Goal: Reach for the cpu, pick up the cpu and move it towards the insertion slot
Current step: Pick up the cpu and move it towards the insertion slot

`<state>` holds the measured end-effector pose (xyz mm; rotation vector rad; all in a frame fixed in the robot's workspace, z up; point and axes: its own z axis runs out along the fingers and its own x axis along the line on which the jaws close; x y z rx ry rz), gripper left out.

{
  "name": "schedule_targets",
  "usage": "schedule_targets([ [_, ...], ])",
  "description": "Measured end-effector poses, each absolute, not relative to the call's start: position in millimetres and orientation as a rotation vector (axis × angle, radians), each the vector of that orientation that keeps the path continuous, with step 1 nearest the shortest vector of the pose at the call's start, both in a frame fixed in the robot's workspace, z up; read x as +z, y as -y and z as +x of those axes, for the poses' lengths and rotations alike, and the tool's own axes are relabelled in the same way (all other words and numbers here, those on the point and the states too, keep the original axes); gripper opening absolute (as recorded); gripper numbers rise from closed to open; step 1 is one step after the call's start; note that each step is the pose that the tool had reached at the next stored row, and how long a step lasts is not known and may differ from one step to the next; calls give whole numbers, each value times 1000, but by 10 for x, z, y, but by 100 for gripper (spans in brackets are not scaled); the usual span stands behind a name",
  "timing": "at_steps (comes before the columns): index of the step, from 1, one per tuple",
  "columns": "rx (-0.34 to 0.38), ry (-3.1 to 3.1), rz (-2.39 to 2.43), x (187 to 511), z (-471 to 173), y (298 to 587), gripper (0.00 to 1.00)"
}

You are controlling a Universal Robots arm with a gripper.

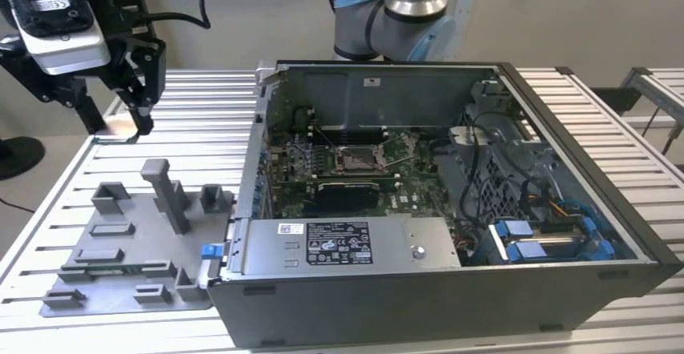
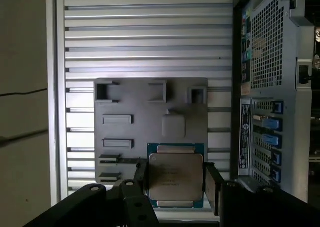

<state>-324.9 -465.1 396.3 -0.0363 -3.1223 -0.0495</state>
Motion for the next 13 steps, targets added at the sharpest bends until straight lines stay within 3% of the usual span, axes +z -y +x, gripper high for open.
schedule_targets([
  [13,-49,3117,-36,3963,-3047,4651,0],
])
